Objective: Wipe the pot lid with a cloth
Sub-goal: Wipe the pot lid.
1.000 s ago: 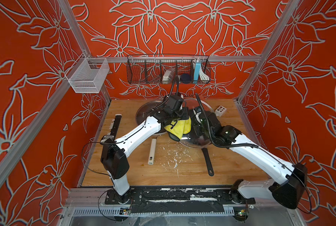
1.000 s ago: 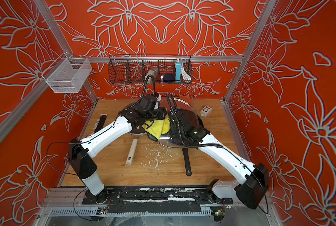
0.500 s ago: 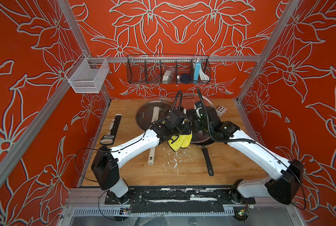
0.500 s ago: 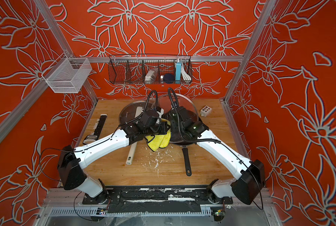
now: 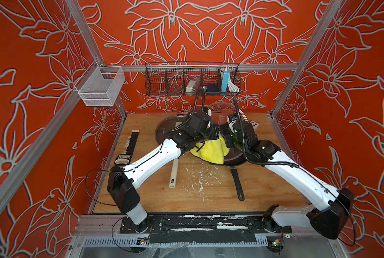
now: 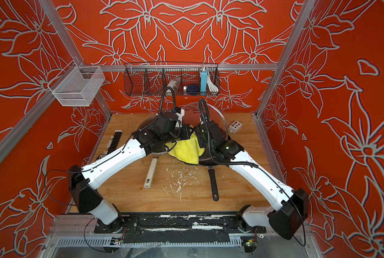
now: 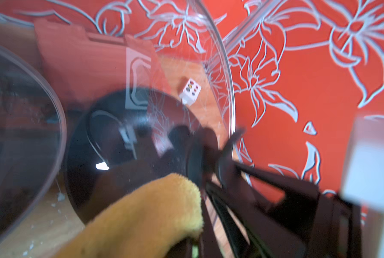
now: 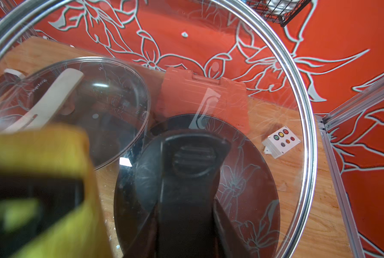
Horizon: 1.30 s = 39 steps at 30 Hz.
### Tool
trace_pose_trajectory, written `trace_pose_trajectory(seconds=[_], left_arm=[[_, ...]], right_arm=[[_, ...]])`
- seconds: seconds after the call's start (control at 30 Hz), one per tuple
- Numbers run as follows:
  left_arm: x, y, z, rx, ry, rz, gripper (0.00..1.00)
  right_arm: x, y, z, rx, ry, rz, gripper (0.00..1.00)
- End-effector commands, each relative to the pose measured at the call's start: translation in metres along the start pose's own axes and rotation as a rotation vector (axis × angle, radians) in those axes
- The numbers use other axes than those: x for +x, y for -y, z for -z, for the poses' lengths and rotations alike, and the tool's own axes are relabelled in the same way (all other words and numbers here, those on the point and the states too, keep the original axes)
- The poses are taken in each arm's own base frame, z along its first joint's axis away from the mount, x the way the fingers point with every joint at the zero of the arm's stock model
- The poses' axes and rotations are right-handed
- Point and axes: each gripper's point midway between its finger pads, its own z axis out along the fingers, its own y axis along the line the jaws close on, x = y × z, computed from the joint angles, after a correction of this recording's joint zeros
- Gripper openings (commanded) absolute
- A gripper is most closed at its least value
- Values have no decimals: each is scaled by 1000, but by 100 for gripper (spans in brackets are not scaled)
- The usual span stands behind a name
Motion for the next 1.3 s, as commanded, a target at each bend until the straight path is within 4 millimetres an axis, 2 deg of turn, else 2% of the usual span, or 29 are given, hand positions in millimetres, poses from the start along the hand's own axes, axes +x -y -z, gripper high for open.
trace_pose_trajectory(seconds=[0.0,0.27,0.37,0.47,0.63,0.9,1.07,1.27], left_arm=[[-19,-19,-12,-45,15,8,0],[-63,-38,-29,-96,63,22,0],[-71,-39,-31,-101,80,23,0],[-71,-36,-31,-89,72,23,0],[-49,-33,-35,-66,18,26,0],[2,-36,-29,-56,-46,11,0],[32,-31,-16,-43,-93,-11,0],[75,-31,7,-36,-139,-17,0]], right_arm=[[-54,6,30,-28,218,-135,0],[-42,6,34,-37,205,-139,0],[-41,5,33,-41,200,-137,0],[-41,4,31,-44,198,-137,0],[-45,1,29,-51,205,-141,0],[-60,-2,27,-58,221,-134,0],[-72,1,30,-43,241,-130,0],[-78,1,23,-23,237,-126,0]])
